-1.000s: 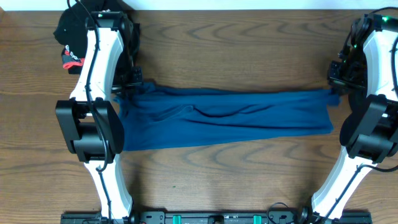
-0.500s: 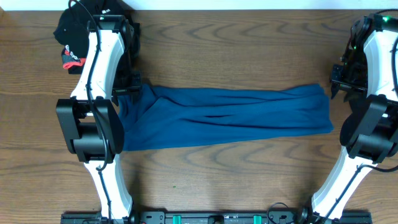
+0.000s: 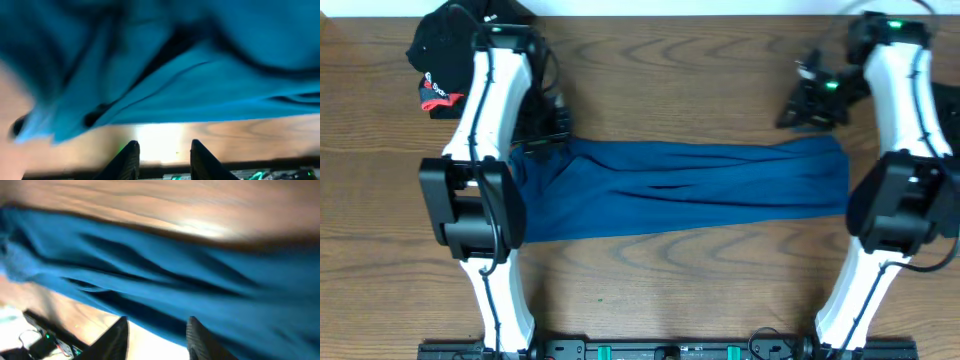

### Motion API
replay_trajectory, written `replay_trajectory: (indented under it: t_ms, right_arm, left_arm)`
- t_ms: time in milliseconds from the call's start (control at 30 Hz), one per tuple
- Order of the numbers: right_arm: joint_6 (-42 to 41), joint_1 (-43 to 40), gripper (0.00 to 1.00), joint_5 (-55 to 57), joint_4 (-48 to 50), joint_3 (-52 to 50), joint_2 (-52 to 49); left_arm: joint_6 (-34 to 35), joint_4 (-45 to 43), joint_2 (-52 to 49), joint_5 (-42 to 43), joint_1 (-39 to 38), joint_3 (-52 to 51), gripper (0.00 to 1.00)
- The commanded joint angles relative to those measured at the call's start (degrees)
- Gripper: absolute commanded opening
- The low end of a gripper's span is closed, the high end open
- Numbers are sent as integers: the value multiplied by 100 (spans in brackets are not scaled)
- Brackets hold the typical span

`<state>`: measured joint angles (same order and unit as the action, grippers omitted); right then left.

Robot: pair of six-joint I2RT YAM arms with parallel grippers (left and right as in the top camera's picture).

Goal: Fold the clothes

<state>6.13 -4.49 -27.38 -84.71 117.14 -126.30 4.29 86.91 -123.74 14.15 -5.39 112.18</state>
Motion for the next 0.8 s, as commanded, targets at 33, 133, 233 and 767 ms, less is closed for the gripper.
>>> replay_trajectory:
  t_ms: [33, 133, 233, 767]
  right_arm:
    - [-39, 824, 44, -540, 649, -90, 188]
    - [-581, 1353, 39, -267, 1241, -319, 186]
    - [-1154, 1893, 21, 586, 1694, -625, 177]
    - [-1812, 3136, 1, 1012, 2411, -2135, 175]
  left_arm:
    - [2, -487, 94, 466, -428, -22, 42]
    - [210, -872, 94, 411, -645, -22, 44]
    - [649, -1019, 94, -87, -752, -22, 44]
    - [737, -1032, 94, -479, -739, -22, 45]
